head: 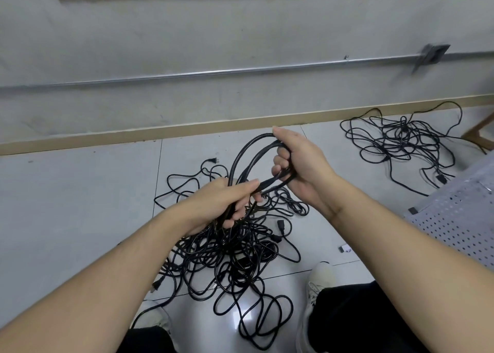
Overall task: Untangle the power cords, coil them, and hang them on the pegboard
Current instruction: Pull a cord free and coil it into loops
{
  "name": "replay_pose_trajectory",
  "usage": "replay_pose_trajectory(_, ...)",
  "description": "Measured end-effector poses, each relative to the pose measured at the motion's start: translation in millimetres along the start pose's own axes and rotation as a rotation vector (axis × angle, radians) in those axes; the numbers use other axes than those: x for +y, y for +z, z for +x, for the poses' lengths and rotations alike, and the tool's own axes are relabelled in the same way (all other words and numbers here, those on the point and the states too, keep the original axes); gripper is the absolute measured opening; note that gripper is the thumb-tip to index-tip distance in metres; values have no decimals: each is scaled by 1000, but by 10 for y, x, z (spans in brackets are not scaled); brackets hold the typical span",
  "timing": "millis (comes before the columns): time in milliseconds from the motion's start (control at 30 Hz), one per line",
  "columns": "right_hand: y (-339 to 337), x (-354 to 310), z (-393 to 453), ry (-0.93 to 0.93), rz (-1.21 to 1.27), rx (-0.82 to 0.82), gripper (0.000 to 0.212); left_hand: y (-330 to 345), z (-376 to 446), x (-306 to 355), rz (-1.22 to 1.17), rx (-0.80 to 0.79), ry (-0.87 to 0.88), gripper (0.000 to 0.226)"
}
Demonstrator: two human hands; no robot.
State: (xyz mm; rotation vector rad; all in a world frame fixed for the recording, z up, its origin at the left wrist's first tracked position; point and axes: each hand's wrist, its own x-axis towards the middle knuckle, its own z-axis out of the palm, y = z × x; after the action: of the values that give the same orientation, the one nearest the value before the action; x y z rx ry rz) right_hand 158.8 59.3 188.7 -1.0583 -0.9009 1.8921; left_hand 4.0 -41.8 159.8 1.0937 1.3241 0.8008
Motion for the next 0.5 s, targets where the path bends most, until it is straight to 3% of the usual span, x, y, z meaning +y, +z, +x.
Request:
replay_pose_trajectory(167,-24,68,16,67,-30,-6,30,24,7,30,-123,104,16,57)
replay_pose_trajectory(233,-24,100,21,89,-16,-19,33,40,12,52,-66,146,40,58)
replay_pose_trajectory(300,-35,102,31,87,-33,-14,23,28,23,49,49,124,33,57)
replay_pose_trajectory(500,-68,91,10,70,-95,-13,22,-23,20,50,171,-27,22,57)
